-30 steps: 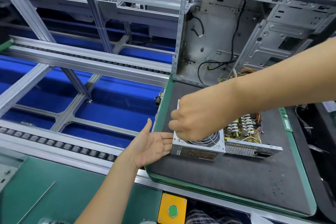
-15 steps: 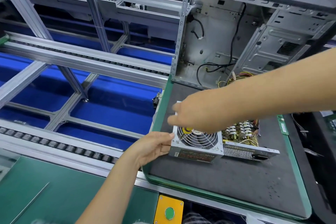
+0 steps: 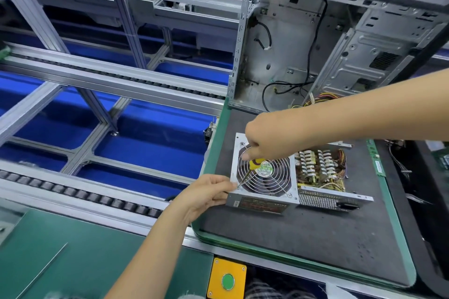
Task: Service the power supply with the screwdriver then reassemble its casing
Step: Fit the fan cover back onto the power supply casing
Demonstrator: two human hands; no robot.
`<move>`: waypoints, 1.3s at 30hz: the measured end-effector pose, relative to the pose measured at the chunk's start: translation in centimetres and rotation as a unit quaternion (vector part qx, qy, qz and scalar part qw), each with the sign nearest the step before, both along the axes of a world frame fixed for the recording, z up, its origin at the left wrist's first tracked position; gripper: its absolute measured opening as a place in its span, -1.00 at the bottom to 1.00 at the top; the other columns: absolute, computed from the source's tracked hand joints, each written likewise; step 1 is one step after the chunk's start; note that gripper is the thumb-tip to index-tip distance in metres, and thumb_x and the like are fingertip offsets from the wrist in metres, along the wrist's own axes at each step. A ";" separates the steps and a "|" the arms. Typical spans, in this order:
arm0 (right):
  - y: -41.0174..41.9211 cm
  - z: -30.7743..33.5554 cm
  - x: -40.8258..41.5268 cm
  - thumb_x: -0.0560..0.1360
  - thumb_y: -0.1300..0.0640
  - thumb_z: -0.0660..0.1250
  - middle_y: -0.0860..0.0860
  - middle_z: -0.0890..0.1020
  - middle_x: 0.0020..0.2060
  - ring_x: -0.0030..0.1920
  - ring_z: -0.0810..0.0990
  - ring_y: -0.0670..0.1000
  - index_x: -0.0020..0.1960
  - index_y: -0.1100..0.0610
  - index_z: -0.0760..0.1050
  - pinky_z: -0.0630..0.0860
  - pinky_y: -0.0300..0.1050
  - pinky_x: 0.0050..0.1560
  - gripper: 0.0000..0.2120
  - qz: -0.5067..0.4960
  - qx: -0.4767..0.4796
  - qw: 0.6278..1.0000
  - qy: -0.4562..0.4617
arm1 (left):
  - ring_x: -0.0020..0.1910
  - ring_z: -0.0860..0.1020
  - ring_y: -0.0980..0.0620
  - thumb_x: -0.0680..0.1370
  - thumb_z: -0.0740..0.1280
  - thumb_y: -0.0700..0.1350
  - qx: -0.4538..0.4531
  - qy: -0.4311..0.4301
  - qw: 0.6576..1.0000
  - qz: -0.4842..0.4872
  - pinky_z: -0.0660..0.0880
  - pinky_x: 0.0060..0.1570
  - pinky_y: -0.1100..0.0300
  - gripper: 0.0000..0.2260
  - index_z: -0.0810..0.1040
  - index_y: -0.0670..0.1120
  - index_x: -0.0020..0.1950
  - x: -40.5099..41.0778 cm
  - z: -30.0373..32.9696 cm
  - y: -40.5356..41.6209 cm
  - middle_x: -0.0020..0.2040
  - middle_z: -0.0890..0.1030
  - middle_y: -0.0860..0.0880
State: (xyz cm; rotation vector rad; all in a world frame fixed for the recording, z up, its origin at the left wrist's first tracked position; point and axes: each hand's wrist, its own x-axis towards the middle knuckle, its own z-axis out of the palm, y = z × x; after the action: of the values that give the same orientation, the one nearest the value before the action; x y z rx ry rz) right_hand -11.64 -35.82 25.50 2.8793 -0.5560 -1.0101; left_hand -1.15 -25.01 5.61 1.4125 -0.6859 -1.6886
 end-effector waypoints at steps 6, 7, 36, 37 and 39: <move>-2.8 1.2 -1.9 0.59 -0.15 0.13 0.04 0.43 -0.47 -0.45 0.37 0.02 -0.35 0.18 0.33 0.28 -0.17 -0.45 -0.51 -0.021 -0.014 0.999 -0.031 | -0.11 0.65 0.17 0.46 0.49 -0.07 0.005 -0.066 0.997 0.044 0.52 -0.15 0.38 -0.80 0.69 -0.14 0.02 -0.3 0.0 -0.5 -0.07 0.72 -0.01; -3.2 1.2 -2.4 0.59 -0.15 0.13 0.06 0.46 -0.45 -0.42 0.40 0.05 -0.33 0.18 0.37 0.30 -0.17 -0.43 -0.52 -0.033 -0.006 0.999 -0.041 | -0.15 0.64 0.22 0.44 0.51 -0.06 0.008 -0.076 0.996 0.047 0.51 -0.20 0.41 -0.78 0.69 -0.13 0.01 -0.4 0.1 -0.6 -0.09 0.72 0.02; -7.0 -5.0 -12.7 0.62 -0.02 0.11 -0.07 0.55 -0.25 -0.18 0.51 -0.02 0.15 0.09 0.39 0.46 -0.06 -0.13 -0.77 -0.171 0.072 0.971 -0.150 | -0.39 0.47 0.22 0.65 0.23 -0.06 -0.017 -0.204 0.978 -0.033 0.40 -0.17 0.42 -0.55 0.52 -0.03 -0.45 -2.6 4.2 0.0 -0.41 0.54 0.13; -7.5 -5.6 -13.6 0.61 -0.02 0.13 -0.08 0.54 -0.27 -0.26 0.49 -0.06 0.13 0.08 0.37 0.43 -0.10 -0.23 -0.80 -0.190 0.075 0.966 -0.156 | -0.44 0.47 0.25 0.66 0.22 -0.09 -0.006 -0.198 0.979 -0.041 0.43 -0.22 0.43 -0.50 0.51 -0.01 -0.51 -2.7 4.3 0.0 -0.46 0.53 0.14; -8.7 -6.7 -15.8 0.58 0.02 0.17 -0.06 0.49 -0.31 -0.33 0.43 -0.10 0.05 0.08 0.32 0.34 -0.16 -0.35 -0.86 -0.237 0.075 0.955 -0.164 | -0.46 0.46 0.24 0.65 0.22 -0.09 0.020 -0.195 0.979 -0.061 0.48 -0.20 0.36 -0.48 0.49 -0.01 -0.54 -2.9 4.6 -0.3 -0.50 0.50 0.14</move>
State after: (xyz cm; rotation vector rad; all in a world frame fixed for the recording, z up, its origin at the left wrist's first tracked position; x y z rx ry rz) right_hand -27.42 -44.50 18.81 3.1467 -1.2933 -0.6181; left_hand -4.07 -25.27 10.25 1.7863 -0.9761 -1.5357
